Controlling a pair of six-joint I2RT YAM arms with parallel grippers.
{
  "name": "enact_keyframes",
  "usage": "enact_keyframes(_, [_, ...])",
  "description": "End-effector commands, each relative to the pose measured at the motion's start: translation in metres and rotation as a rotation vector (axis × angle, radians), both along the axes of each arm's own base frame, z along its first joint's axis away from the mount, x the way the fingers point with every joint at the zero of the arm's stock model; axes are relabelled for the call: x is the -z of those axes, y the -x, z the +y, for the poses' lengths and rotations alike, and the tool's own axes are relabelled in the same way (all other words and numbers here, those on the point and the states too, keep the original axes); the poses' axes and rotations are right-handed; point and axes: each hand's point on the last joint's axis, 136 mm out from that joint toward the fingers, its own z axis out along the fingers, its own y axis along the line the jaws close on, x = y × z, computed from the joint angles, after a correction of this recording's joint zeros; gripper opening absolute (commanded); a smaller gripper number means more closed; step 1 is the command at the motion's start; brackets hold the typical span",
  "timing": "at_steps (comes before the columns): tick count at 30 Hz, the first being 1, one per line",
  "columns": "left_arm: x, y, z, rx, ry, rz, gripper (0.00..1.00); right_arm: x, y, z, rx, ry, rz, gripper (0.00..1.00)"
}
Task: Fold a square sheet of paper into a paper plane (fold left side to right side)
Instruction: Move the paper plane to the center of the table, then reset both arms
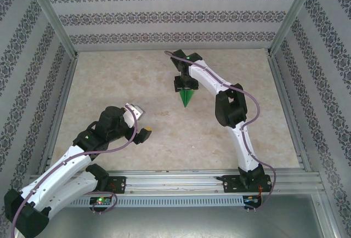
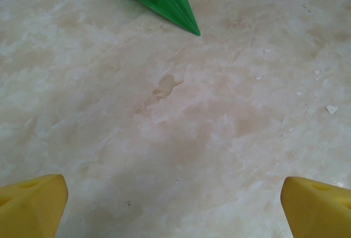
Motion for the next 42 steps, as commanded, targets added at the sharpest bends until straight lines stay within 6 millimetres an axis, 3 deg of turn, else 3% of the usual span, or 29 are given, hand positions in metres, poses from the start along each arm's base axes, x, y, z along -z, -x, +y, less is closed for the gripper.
enact_keyframes(1, [-0.004,-0.003,0.006,-0.011,-0.026,-0.018,1.00,-0.027,0.008,0.001,-0.037,0.009,-0.041,0.66])
enact_keyframes(6, [-0.003,-0.003,0.007,-0.013,-0.032,-0.017,1.00,-0.046,0.012,-0.002,-0.050,0.007,-0.087,0.76])
enact_keyframes(8, [-0.002,-0.003,0.007,-0.013,-0.032,-0.017,1.00,-0.054,0.015,-0.003,-0.053,0.005,-0.107,0.98])
enact_keyframes(15, [-0.001,-0.004,0.009,-0.023,-0.039,-0.015,1.00,-0.079,0.031,-0.014,-0.065,0.001,-0.169,0.98])
enact_keyframes(23, [-0.001,-0.005,0.013,-0.043,-0.052,-0.019,1.00,-0.116,0.064,-0.038,-0.079,-0.048,-0.303,0.98])
enact_keyframes(30, [0.000,-0.005,0.015,-0.052,-0.057,-0.020,1.00,-0.139,0.098,-0.074,-0.048,-0.168,-0.440,0.98])
enact_keyframes(42, [0.004,-0.005,0.015,-0.054,-0.064,-0.009,1.00,-0.160,0.133,-0.137,0.070,-0.292,-0.689,0.98])
